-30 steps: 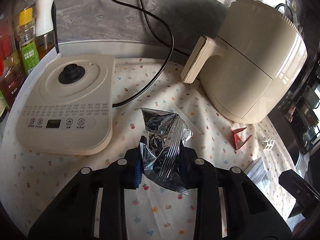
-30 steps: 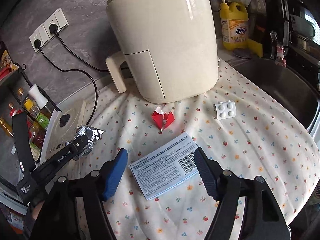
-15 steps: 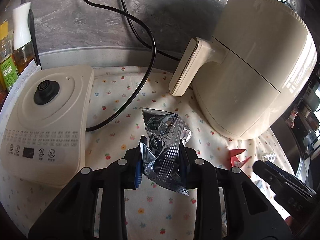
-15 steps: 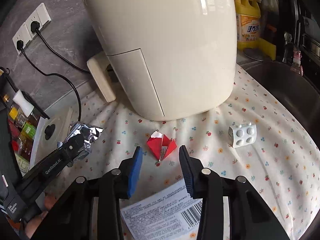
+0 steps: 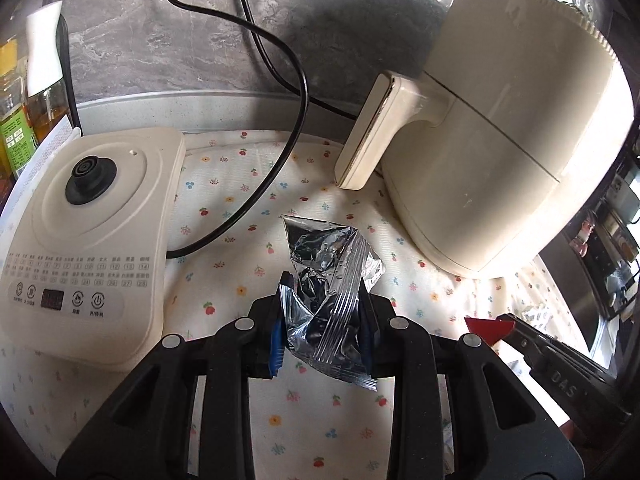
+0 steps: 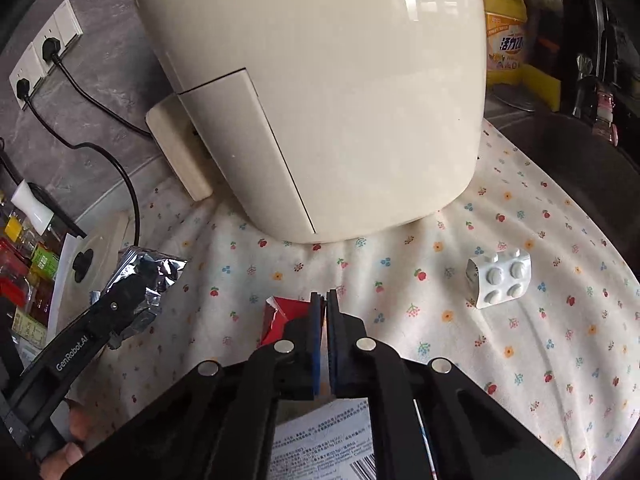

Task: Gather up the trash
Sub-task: 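Grasp the silver foil bag with the left tool while the right tool grasps the red wrapper, then carry the silver bag and red wrapper down toward the white bin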

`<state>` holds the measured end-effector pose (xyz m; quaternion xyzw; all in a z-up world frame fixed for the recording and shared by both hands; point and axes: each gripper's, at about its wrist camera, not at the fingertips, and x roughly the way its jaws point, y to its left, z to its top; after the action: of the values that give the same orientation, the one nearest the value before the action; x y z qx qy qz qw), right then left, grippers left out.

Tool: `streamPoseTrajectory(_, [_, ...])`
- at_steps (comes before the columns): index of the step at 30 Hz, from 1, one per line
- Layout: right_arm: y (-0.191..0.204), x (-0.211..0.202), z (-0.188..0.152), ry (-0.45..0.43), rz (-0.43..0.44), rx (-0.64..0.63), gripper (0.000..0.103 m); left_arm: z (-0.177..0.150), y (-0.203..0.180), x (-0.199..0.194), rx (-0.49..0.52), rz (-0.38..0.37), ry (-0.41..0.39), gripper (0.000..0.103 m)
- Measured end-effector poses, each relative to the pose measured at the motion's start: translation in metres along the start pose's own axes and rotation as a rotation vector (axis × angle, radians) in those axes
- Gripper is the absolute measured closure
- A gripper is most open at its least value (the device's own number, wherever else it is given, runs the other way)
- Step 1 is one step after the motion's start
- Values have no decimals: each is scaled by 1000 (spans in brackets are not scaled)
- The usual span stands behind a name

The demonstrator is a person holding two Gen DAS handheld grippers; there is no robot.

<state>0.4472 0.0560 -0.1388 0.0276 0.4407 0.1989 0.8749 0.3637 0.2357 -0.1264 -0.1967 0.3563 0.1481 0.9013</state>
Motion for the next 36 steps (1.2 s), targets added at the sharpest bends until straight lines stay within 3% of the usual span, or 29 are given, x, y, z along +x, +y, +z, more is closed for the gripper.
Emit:
streamPoseTrajectory(11, [-17,-77,-24,-85,57,5,99,-21,-38,-54,42,-24,-58,74])
streamPoseTrajectory(26, [-63,-193,-93,-139,75,7,99,-81,-81,-160,59,-13,-134,74])
streamPoseTrajectory(36, [-94,-251,-136,-166,68,24,99,-120,-112,-204,92,-43,-145,74])
